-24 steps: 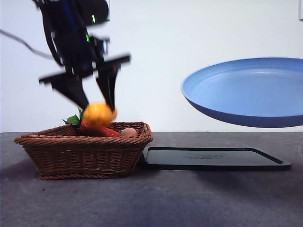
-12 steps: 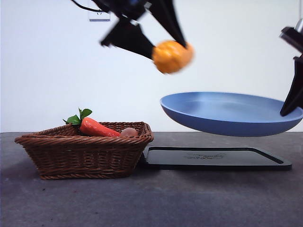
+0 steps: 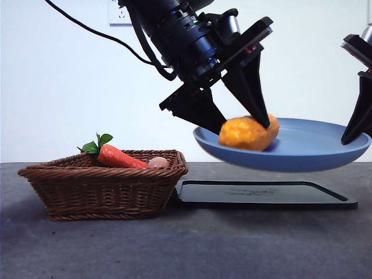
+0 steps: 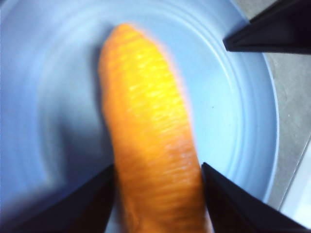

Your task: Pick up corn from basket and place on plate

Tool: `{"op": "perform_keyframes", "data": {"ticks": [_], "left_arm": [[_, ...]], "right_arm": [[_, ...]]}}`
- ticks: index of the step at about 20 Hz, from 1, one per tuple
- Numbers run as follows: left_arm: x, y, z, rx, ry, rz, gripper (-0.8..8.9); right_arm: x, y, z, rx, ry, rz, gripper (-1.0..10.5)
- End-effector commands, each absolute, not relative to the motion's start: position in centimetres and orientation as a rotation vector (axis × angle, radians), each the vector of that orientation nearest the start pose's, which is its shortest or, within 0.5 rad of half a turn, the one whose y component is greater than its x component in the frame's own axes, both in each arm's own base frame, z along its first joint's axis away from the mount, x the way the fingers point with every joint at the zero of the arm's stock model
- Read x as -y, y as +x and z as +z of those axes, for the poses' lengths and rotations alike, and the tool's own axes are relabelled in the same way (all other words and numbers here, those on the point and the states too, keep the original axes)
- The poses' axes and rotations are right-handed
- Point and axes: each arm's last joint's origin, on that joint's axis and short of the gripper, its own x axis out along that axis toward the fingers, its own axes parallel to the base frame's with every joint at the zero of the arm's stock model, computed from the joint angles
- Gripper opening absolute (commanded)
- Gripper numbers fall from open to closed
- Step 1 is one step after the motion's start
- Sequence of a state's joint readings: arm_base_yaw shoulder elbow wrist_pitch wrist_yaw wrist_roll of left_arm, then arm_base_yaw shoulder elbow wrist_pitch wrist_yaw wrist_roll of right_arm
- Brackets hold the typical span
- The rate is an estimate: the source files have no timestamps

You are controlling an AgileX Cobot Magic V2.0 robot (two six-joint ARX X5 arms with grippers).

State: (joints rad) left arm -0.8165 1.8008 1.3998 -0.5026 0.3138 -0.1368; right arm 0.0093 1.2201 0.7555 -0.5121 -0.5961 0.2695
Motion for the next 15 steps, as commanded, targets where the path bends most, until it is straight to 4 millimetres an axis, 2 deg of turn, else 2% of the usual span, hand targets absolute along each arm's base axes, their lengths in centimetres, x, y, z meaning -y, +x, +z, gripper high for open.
{"op": "perform_keyframes", "data": {"ticks": [1, 5, 11, 15], "left_arm": [[29.6, 25.9, 24.5, -0.974, 0.144, -1.004, 3.14], [29.8, 26.0, 25.8, -0.956, 0.139, -1.01, 3.17], [29.9, 26.1, 30.2, -0.878, 0.144, -1.037, 3.17], [29.7, 26.3, 32.0, -0.849, 0.145, -1.042, 3.17]], "right_arm": [[-1.9, 23.0, 22.2, -1.012, 0.531, 0.441, 0.0], [-1.9, 23.1, 22.1, -1.01, 0.526, 0.437, 0.0], [-1.9, 24.1, 21.2, -1.014, 0.527, 0.431, 0.0], [-1.8, 25.6, 20.8, -0.999, 0.522, 0.407, 0.0]]}}
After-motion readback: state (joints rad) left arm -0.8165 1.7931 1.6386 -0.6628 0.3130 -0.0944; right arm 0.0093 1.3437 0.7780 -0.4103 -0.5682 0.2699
